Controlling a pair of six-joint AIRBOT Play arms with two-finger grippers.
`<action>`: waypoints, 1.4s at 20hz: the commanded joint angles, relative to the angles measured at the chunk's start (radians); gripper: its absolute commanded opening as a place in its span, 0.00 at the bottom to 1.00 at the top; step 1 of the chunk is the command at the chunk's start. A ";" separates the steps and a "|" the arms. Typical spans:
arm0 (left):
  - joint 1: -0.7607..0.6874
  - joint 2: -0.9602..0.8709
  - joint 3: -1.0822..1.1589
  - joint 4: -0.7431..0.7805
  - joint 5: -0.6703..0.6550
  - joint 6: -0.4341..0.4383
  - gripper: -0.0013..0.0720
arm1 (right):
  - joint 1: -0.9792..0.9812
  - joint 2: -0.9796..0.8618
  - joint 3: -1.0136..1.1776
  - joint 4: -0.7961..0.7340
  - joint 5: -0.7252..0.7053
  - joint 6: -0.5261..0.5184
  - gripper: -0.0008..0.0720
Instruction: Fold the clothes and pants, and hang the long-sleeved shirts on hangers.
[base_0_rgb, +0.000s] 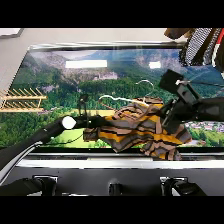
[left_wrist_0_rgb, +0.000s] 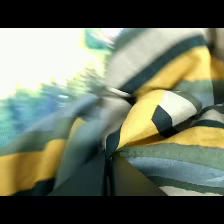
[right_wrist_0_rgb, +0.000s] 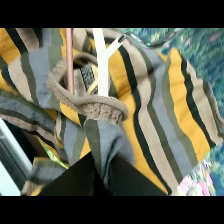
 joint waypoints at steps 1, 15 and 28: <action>0.078 0.087 -0.079 0.033 -0.052 -0.117 0.05 | 0.000 -0.050 0.000 0.061 -0.064 -0.014 0.05; -0.111 0.174 -0.163 0.061 0.070 -0.427 0.88 | 0.001 -0.064 0.000 0.082 0.027 0.040 0.05; -0.134 0.036 0.056 -0.071 0.049 -0.242 0.87 | 0.001 -0.064 -0.008 0.003 -0.033 0.063 0.05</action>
